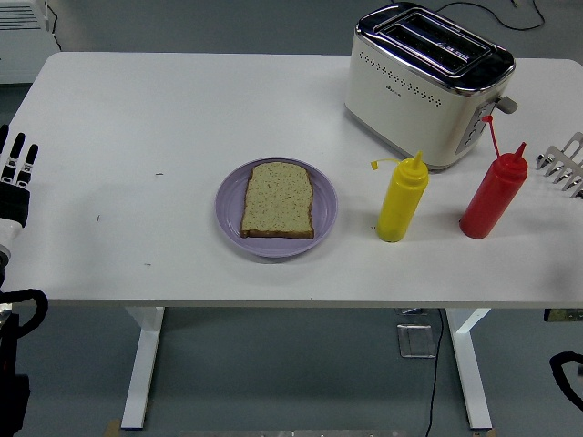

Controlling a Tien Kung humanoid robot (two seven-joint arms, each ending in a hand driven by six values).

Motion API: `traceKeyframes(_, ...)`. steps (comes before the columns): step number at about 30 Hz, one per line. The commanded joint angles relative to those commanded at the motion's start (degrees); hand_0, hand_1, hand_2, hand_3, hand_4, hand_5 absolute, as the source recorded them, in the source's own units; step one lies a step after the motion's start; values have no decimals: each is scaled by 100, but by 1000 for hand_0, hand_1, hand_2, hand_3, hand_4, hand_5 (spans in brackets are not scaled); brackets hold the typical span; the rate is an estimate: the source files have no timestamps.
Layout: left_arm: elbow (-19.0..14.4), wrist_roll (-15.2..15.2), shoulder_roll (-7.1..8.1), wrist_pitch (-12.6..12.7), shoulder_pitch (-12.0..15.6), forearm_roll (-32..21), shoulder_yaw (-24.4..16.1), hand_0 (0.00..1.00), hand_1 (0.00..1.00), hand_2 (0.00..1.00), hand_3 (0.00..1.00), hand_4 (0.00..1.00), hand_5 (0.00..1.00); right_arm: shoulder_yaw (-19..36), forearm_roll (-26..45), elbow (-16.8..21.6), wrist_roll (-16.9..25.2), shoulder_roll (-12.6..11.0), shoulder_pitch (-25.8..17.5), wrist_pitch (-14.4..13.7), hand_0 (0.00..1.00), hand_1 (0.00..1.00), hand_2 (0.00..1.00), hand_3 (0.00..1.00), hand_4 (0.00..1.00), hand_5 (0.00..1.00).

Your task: Pick up the cup,pour liquid into bread,place the cup on the desk

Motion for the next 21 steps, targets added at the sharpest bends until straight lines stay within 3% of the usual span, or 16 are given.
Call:
traceKeyframes(3, 1, 0, -2, -1, 1, -1, 5, 785, 735, 734, 689, 515, 998, 217, 680, -71, -226, 14, 26, 603, 731, 678, 701, 697, 574, 349)
traceKeyframes(6, 0, 1, -2, -2, -4, -1, 8, 785, 734, 734, 689, 514, 998, 357, 1259, -197, -368, 63, 81, 981, 725, 674, 701, 694, 566, 376)
traceKeyframes(9, -1, 2, -1, -1, -7, 2, 2, 785, 734, 734, 689, 514, 998, 448, 1535, -305, -423, 138, 145, 1119, 725, 674, 701, 694, 566, 376)
traceKeyframes(21, 0, 2, 0, 1, 0, 3, -2, 785, 734, 734, 689, 514, 998, 529, 1419, -532, -523, 284, 330, 1177, 726, 672, 701, 690, 565, 411)
